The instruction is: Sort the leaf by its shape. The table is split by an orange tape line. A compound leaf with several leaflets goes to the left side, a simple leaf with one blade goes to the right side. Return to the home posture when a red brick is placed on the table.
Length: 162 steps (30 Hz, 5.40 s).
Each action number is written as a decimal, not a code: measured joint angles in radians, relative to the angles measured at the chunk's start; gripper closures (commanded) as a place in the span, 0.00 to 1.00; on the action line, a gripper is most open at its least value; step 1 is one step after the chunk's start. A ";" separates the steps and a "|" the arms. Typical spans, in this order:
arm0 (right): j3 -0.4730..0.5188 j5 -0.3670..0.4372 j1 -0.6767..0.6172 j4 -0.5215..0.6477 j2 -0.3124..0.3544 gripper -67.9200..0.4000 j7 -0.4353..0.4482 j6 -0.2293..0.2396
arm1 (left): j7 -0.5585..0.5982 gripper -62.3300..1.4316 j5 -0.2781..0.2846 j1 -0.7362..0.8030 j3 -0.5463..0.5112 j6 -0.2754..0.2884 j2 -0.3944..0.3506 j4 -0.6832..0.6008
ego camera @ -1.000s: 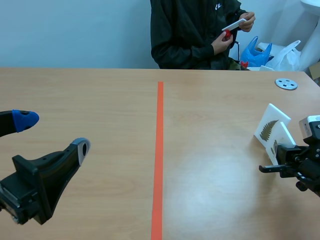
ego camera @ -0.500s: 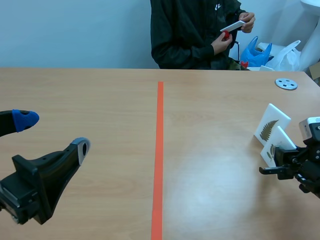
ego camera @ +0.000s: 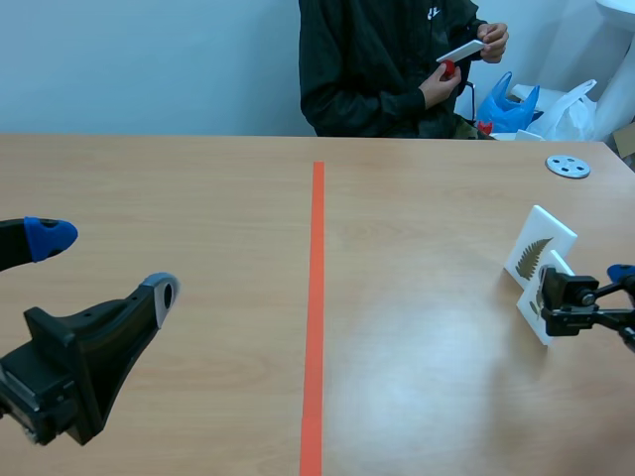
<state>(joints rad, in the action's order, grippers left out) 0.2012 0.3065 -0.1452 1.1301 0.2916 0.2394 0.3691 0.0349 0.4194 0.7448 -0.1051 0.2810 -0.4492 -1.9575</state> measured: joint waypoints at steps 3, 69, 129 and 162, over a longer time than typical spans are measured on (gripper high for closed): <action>0.023 0.043 -0.029 0.059 0.006 0.13 -0.001 0.062 | 0.000 0.00 0.000 0.000 0.000 0.000 0.000 0.000; -0.169 0.206 -0.377 0.805 0.002 0.00 -0.414 0.200 | 0.000 0.00 0.001 -0.016 0.000 0.003 -0.003 0.000; -0.276 0.104 -0.317 0.726 0.037 0.00 -0.423 0.194 | 0.000 0.00 0.001 -0.016 0.000 0.004 -0.003 0.000; -0.710 -0.275 0.083 0.061 0.002 0.00 0.037 0.137 | 0.000 0.00 0.001 -0.016 0.000 0.004 -0.003 0.000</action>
<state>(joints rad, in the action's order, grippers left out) -0.5083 0.0319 -0.0620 1.1915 0.2939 0.2764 0.5060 0.0349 0.4202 0.7284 -0.1051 0.2848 -0.4519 -1.9575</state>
